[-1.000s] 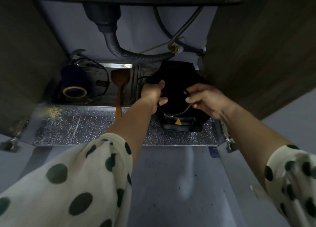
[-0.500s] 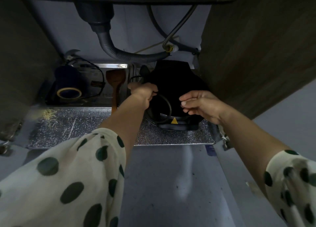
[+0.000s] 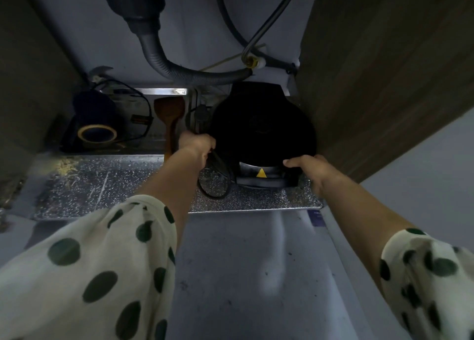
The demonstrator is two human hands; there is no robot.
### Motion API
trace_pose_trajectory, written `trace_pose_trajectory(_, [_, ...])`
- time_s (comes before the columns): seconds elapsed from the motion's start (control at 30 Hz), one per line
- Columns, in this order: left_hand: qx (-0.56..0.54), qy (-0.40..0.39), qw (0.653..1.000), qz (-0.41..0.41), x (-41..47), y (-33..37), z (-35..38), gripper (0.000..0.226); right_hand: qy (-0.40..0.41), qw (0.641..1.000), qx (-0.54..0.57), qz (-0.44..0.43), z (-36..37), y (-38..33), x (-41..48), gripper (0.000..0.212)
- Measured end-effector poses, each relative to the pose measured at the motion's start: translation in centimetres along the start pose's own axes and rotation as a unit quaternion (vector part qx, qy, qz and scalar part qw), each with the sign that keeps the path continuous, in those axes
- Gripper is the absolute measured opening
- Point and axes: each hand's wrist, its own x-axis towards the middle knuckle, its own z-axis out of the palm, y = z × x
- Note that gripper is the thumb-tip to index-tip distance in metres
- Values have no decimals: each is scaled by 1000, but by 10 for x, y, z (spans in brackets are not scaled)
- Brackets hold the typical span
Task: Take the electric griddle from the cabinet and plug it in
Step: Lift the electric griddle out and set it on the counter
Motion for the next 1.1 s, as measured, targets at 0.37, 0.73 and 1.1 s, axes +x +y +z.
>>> trace_pose_trajectory(0.37, [35, -5, 999, -17, 13, -25, -1, 53, -87, 977, 158, 118, 22, 24, 1, 18])
trace_pose_trajectory(0.73, [-5, -48, 998, -38, 16, -41, 9, 52, -71, 974, 194, 91, 28, 26, -2, 21])
trace_pose_trajectory(1.1, [-28, -50, 998, -4, 16, -51, 10, 53, -69, 977, 200, 39, 28, 35, -1, 23])
